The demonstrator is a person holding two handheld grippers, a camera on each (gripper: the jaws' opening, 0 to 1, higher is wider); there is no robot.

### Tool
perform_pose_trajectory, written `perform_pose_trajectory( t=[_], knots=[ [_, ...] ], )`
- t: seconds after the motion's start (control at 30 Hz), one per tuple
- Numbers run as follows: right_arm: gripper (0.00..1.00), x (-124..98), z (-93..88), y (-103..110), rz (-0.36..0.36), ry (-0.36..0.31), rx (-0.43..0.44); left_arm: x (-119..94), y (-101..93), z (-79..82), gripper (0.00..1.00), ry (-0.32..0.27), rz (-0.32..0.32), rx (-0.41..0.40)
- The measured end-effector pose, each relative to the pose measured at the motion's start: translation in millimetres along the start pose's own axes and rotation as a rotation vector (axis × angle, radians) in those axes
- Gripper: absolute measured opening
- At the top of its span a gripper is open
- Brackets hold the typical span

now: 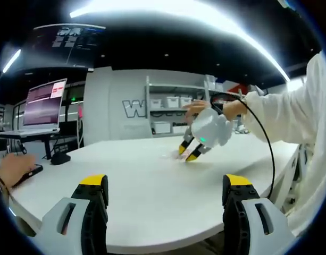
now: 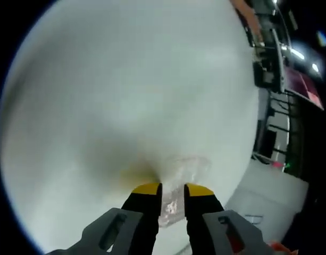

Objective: Open the resealable bag by pulling the two sides of the seal apart until the entire bag opening is separated and visibly accessible.

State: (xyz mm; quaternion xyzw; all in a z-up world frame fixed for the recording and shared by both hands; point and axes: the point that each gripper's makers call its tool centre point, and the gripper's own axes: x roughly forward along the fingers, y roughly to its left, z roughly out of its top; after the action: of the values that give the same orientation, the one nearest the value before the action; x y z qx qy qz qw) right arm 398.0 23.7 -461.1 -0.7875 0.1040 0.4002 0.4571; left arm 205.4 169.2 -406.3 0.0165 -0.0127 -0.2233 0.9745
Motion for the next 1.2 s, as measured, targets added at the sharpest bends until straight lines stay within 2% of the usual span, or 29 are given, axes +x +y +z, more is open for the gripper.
perform_pose_trajectory(
  t=[0.6,0.73,0.9,1.2],
  knots=[
    [0.12,6.0,-2.1,-5.4,-0.023,0.02,-0.029,1.2,1.1,-3.4,0.88,0.006,0.004,-0.004],
    [0.08,11.7,-5.1,-5.1,-0.035,0.048,-0.037,1.9,0.1,-3.1,0.88,0.005,0.0,-0.006],
    [0.0,17.3,-6.4,-2.5,-0.074,0.071,-0.039,1.5,1.9,-3.3,0.88,0.006,0.006,-0.007],
    [0.0,13.3,-6.1,-12.7,-0.165,0.058,0.025,2.5,0.4,-2.8,0.88,0.005,0.002,-0.006]
  ],
)
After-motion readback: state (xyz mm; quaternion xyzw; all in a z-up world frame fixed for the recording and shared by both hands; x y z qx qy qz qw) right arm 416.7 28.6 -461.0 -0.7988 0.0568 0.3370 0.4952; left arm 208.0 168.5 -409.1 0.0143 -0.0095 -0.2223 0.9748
